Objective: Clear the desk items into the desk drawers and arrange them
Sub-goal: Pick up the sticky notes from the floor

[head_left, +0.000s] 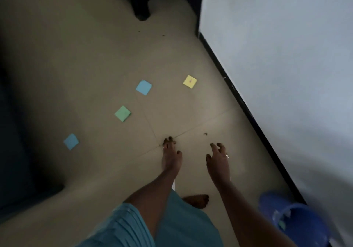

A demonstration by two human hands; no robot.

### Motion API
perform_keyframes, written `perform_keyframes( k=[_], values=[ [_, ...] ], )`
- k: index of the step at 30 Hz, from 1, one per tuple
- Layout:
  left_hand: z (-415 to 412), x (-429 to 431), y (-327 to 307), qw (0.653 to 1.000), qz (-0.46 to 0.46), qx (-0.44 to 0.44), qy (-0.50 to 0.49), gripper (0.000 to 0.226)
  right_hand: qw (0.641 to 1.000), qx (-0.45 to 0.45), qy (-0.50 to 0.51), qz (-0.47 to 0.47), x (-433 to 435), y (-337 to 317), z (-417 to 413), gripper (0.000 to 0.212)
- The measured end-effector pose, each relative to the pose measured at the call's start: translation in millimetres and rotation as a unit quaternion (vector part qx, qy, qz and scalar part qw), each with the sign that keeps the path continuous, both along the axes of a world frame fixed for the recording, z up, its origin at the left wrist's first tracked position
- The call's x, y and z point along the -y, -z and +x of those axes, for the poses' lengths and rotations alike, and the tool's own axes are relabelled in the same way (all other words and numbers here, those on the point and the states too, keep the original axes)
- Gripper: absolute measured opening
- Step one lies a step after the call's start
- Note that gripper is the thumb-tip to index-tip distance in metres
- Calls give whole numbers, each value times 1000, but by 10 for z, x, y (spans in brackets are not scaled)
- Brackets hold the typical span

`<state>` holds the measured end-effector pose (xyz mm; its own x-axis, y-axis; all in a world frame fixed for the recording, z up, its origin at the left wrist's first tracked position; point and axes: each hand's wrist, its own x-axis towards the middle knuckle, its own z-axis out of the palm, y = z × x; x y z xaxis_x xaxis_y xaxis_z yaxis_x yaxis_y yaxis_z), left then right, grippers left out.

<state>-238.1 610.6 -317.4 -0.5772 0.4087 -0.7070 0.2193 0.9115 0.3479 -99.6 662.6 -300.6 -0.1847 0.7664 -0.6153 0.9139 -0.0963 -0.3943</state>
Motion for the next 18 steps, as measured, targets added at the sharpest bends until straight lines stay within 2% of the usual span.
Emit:
perform_keyframes(
  k=[4, 8, 11, 15, 18],
  values=[
    [-667, -210, 231, 998, 4, 8, -69, 38, 999, 8, -35, -8, -488, 282, -557, 45],
    [-1306, -465, 685, 995, -30, 13, -99, 44, 998, 30, -50, 9, -1027, 635, -1035, 45],
    [-1775, -678, 1287, 994, -46, 8, -101, 46, 996, 35, -83, 27, -1447, 1113, -1363, 46],
    [-2423, -1026, 2490, 993, -67, 8, -99, 50, 982, 59, -175, 50, -2104, 2260, -1799, 52],
    [-2799, -1312, 3270, 978, -57, 27, -198, 48, 980, 71, -176, 53, -2531, 3082, -2117, 53]
  ],
)
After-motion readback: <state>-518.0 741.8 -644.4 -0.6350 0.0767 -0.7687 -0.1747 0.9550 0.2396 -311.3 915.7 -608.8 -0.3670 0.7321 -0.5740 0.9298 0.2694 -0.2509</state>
